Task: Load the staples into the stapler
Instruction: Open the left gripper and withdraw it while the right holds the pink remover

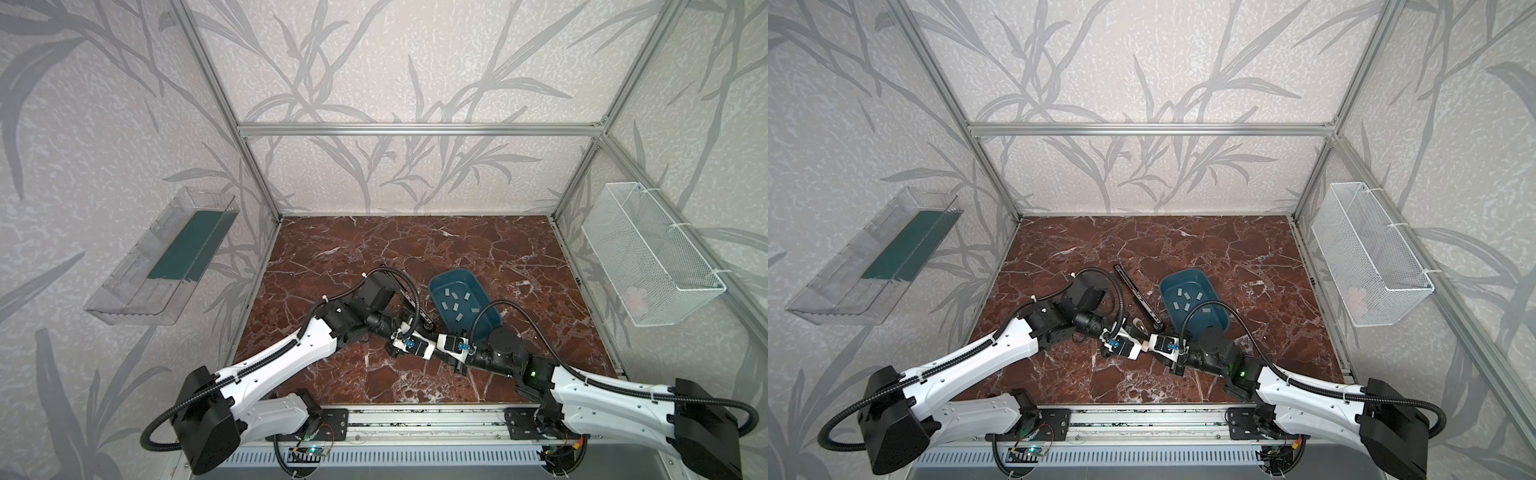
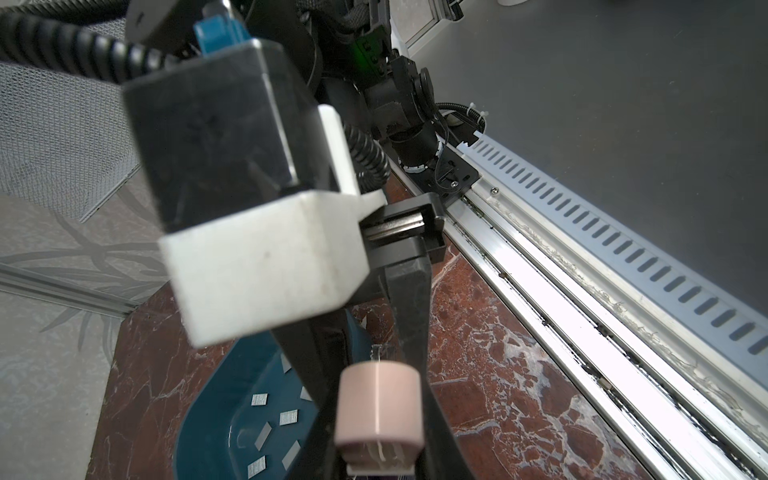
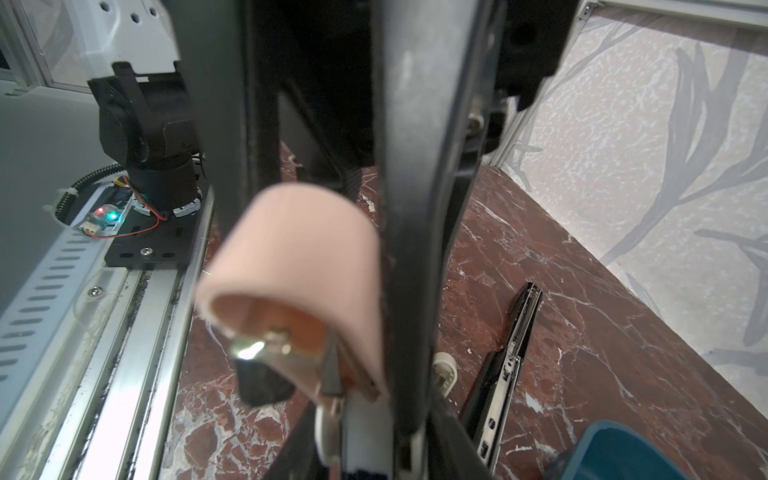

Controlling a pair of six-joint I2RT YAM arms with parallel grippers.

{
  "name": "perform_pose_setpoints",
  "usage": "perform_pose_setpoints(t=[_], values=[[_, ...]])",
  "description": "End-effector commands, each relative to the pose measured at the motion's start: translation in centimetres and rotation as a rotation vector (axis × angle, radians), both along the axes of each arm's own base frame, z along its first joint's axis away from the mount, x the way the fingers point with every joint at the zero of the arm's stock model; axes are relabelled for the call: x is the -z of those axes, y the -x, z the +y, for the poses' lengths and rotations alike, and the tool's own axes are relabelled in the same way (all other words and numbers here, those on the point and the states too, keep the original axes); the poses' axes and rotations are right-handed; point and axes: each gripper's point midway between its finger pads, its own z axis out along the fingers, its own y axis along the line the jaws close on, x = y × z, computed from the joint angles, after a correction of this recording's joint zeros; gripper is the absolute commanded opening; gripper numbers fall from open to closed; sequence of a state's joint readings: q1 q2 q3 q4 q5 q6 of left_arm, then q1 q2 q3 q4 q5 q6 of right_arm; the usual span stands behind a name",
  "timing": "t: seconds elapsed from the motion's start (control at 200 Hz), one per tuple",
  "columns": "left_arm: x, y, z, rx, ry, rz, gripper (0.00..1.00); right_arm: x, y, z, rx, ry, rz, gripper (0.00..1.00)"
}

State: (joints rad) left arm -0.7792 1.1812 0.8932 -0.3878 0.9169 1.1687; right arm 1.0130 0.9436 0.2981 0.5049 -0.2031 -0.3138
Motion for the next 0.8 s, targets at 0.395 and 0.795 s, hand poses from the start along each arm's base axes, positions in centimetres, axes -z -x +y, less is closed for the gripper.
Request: perform_pose_setpoints(t=[0.395, 0.795], values=[[-1.0, 0.2, -0.1, 0.017, 0.033, -0.035, 0.00, -3.6, 0.1, 0.0, 0.005, -0.125, -0.050, 0.40], [-1.6, -0.8, -0.4, -0.045, 0.076, -0.066, 0.00, -3.5, -0.6, -0.1, 0.047, -0.132, -0.023, 0.23]])
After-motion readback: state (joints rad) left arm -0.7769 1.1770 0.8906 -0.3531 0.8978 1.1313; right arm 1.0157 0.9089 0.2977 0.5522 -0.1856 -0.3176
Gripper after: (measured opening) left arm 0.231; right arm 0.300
